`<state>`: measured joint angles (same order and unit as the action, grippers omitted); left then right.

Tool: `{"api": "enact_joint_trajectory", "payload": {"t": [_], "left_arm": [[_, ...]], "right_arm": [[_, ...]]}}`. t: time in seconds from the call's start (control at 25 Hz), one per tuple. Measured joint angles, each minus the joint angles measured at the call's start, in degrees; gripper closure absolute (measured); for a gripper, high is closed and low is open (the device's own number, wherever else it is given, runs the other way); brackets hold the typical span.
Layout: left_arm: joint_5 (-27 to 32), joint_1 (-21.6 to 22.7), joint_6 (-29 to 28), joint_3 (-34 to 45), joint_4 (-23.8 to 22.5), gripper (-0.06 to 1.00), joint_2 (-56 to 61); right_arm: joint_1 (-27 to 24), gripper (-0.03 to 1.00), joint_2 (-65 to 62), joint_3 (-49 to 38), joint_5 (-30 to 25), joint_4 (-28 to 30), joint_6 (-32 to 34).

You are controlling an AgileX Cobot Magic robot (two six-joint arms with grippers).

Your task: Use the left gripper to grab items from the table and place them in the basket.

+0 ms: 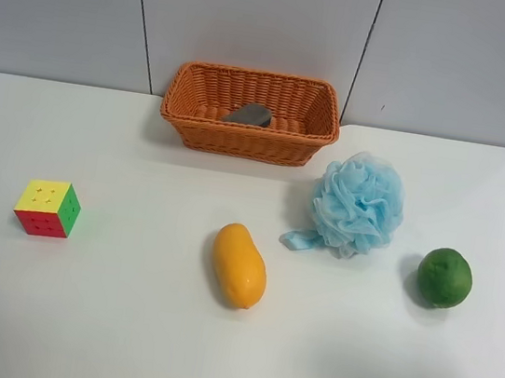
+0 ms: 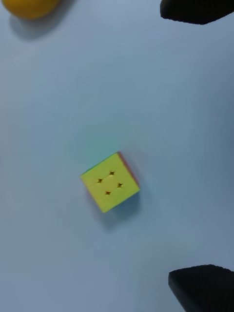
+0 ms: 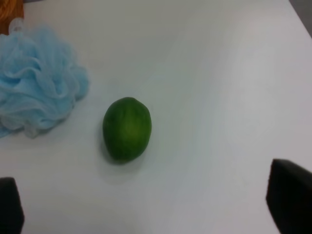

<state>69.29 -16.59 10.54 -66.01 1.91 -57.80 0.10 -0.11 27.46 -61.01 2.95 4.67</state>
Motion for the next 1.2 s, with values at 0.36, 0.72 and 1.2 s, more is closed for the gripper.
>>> {"api": "enact_joint_trajectory", "payload": {"t": [0.36,0.72,1.2], "left_arm": [[0.08,0.17,3.13,15.76,0.18,-0.05,28.83],[-9.15,7.78,3.35,31.62,2.97,-0.05,46.69],[-7.33,16.03,3.35,35.73,6.27,-0.05,56.64]], "right_arm": [[0.0,-0.02,0.0,0.0,0.0,0.0,0.0],[0.0,-0.02,0.0,0.0,0.0,0.0,0.0],[0.0,-0.02,0.0,0.0,0.0,0.0,0.0]]}}
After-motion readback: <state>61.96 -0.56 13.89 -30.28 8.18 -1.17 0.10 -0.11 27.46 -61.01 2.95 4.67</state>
